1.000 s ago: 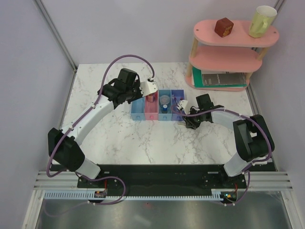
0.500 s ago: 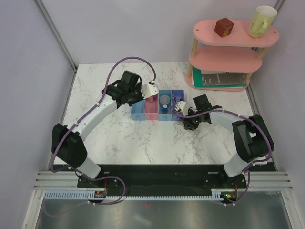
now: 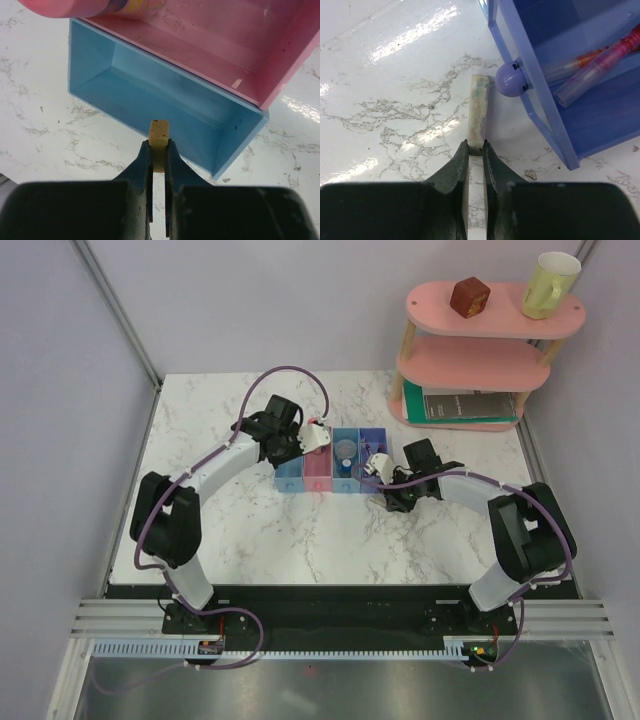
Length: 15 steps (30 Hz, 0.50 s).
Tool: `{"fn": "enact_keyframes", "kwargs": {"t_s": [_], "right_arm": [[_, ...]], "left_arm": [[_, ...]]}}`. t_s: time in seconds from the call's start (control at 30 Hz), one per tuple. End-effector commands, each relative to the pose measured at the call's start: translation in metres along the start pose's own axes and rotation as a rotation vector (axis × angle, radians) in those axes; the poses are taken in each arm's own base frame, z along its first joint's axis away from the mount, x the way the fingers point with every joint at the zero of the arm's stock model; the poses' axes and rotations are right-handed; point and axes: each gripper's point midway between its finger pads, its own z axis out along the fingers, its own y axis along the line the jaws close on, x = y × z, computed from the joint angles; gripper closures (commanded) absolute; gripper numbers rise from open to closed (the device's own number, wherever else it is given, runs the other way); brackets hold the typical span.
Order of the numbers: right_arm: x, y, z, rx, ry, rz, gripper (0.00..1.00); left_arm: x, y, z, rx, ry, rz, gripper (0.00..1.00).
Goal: Sort the stationery into containers
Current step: Pick up the stationery from the center of the board.
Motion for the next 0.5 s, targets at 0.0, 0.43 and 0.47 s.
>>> {"fn": "enact_keyframes", "kwargs": {"t_s": [0.0, 0.43, 0.47], "right_arm": [[-0.020, -0.003, -0.014, 0.027, -0.040, -0.031, 0.93], [-0.034, 0.000, -0.043, 0.063, -0.071, -0.029, 0.96], [-0.036, 0.002, -0.046, 0.065, -0.073, -0.031, 0.96]], "left_arm": [[-0.008, 0.014, 0.004, -0.053, -0.022, -0.030, 0.87], [-0.008, 0.016, 0.012, -0.055, -0.013, -0.050, 0.29], [-0.010, 0.018, 0.009, -0.063, -0.021, -0.055, 0.29]]}}
